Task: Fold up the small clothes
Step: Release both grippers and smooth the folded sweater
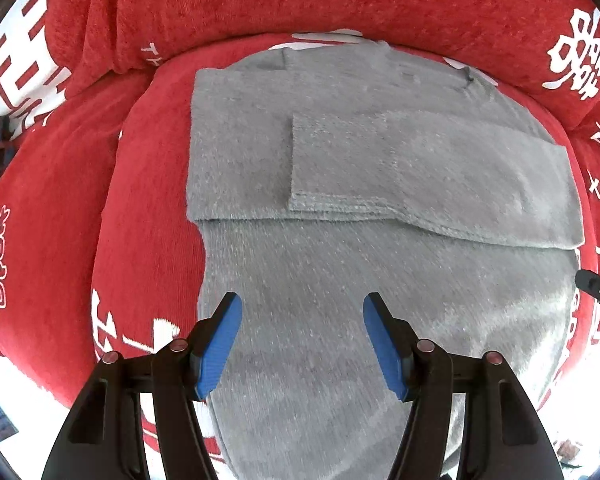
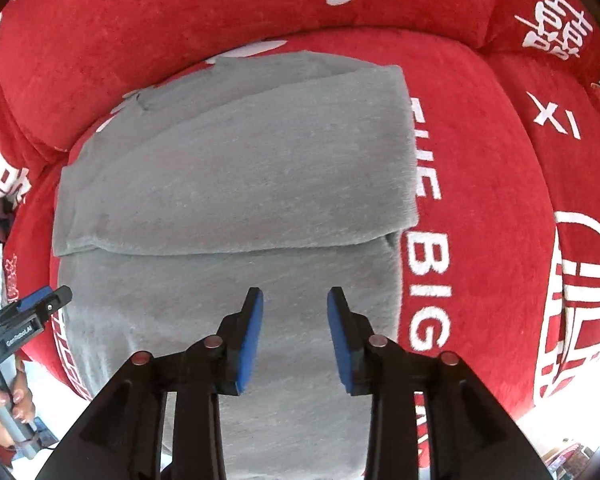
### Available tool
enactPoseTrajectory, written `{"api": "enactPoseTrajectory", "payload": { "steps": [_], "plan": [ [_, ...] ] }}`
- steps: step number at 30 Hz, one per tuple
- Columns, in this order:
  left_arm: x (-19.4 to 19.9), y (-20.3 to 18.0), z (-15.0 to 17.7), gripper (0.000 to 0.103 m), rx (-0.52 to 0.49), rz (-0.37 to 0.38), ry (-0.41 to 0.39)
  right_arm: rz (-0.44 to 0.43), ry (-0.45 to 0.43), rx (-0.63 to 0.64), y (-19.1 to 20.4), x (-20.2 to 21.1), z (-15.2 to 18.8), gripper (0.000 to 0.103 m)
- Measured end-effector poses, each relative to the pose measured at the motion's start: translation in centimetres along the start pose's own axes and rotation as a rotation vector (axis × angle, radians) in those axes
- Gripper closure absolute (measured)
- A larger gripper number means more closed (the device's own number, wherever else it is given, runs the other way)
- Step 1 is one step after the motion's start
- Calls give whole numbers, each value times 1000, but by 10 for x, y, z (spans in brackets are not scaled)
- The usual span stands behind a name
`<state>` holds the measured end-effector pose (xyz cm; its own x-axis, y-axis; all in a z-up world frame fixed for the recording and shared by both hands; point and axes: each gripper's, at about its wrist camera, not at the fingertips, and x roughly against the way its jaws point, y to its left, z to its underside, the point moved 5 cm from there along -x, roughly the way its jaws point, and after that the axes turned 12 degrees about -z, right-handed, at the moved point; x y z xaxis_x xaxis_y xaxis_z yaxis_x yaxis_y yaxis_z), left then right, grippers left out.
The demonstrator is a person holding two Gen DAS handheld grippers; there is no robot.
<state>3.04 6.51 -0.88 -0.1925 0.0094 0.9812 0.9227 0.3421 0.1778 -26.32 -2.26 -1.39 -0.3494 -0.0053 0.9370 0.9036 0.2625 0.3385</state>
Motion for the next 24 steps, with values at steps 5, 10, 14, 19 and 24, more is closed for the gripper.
{"api": "enactPoseTrajectory", "payload": {
  "steps": [5,10,14,19,24],
  "plan": [
    [8,2,3,17,-7,-8,-21,23,5,11,12,-1,7,63],
    [10,4,5,1,-11,8,-28,46,1,20,20,0,14,59],
    [14,9,10,0,-20,11,-41,74,-10,43,29,1,18,44],
    [16,13,19,0,-49,13,-36,98,-21,57,40,4,25,40],
    [8,28,29,0,-48,-25,-21,109,-36,49,50,6,33,40]
  ]
}}
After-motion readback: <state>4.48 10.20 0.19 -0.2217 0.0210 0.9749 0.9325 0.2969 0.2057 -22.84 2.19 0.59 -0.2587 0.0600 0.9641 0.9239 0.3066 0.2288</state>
